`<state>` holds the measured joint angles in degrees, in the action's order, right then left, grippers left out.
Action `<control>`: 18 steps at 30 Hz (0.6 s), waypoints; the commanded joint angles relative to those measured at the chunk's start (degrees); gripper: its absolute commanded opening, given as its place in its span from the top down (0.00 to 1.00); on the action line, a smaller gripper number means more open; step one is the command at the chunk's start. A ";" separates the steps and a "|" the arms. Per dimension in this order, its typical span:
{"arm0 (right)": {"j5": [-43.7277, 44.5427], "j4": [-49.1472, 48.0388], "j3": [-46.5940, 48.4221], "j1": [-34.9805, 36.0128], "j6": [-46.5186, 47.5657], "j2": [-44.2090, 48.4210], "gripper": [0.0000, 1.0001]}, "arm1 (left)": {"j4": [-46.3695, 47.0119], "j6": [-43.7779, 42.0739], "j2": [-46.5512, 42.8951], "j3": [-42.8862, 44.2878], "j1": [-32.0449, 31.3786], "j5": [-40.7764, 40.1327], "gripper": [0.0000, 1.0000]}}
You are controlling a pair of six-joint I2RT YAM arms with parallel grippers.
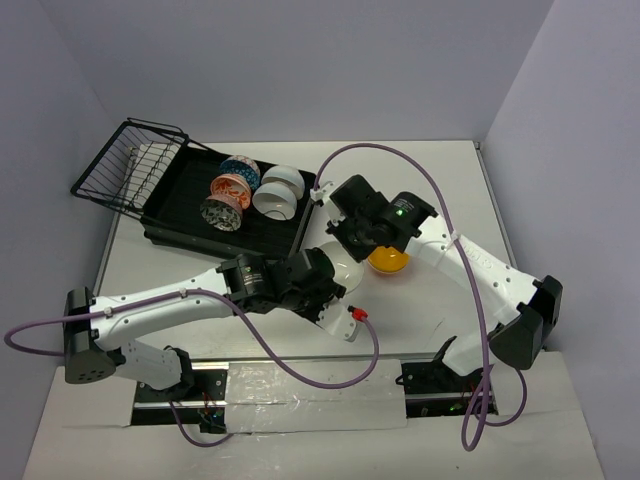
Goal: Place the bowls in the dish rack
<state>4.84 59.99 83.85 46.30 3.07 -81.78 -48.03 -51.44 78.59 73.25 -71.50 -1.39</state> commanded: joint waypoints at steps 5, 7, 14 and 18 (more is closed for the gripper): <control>-1.41 -0.57 0.26 1.16 0.97 2.59 1.00 | 0.57 -1.03 1.48 3.12 -0.30 -0.20 0.63; -1.33 -0.57 0.26 1.24 1.15 2.50 1.00 | 0.31 -1.12 1.83 3.47 -0.21 0.24 0.70; -1.76 -0.66 0.35 1.33 1.67 2.41 1.00 | -0.22 -1.03 2.27 3.91 -0.30 0.86 0.90; -2.20 -0.92 0.00 1.42 2.03 2.41 1.00 | -0.57 -0.77 2.27 4.44 -0.30 2.09 1.00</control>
<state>3.86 59.75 83.83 47.99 5.78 -81.76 -49.23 -52.58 81.60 74.63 -71.81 0.23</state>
